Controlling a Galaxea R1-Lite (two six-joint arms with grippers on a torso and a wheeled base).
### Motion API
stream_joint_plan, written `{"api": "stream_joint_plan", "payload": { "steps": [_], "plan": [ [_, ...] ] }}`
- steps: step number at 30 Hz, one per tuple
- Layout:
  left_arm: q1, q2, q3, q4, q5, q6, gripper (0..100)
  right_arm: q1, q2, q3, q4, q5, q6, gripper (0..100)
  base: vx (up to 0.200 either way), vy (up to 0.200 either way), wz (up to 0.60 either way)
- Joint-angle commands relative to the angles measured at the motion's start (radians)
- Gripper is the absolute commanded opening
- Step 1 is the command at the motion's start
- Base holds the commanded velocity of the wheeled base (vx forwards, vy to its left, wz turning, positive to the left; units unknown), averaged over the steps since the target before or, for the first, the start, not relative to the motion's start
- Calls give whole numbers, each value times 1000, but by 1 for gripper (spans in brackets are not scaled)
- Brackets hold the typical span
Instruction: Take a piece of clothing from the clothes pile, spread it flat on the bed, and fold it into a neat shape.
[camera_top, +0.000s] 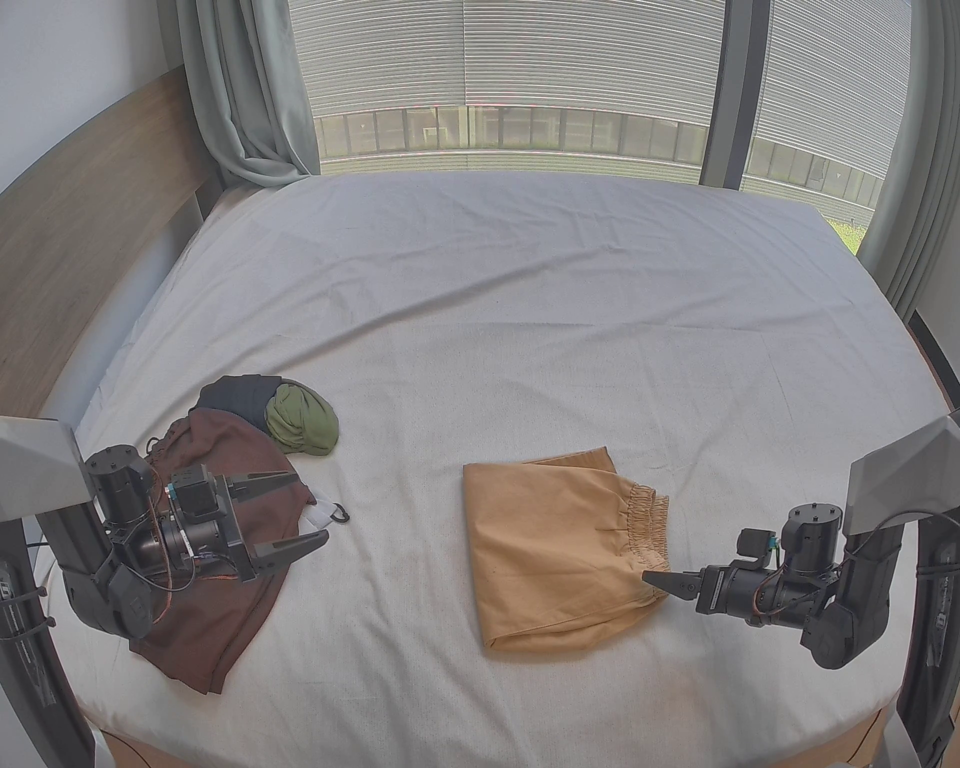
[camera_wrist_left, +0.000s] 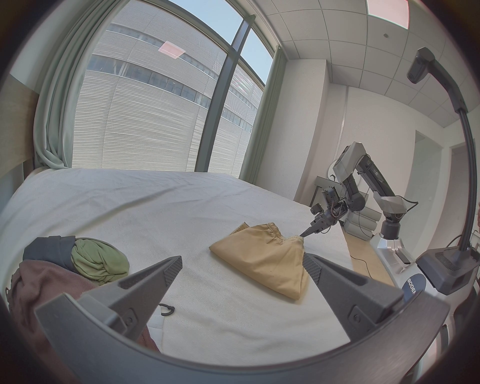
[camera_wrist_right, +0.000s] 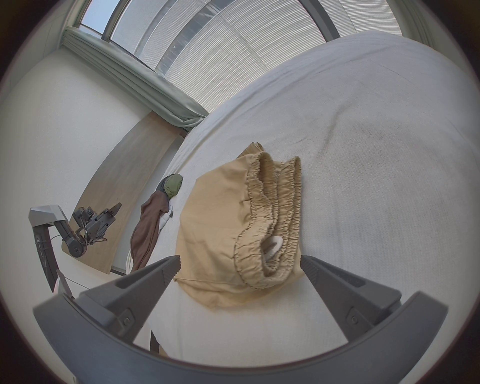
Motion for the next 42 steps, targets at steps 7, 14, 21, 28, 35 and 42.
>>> {"api": "stream_joint_plan", "payload": {
  "steps": [7,14,21,28,35,42],
  "plan": [
    [1,5,2,-1,0,0,100,1,84,-41,-4,0,3,100,0,0,0],
    [-10,8,2,-1,0,0,100,3,116,-69,-4,-1,4,100,0,0,0],
    [-10,8,0,-1,0,-2,100,11,145,-90,-4,-17,4,100,0,0,0],
    [-8,8,-2,-1,0,0,100,32,165,-120,-4,-15,9,100,0,0,0],
    [-8,8,-2,-1,2,0,100,75,196,-153,-6,-14,16,100,0,0,0],
    [-10,9,-3,-1,2,0,100,89,197,-172,-6,-31,18,100,0,0,0]
  ]
}}
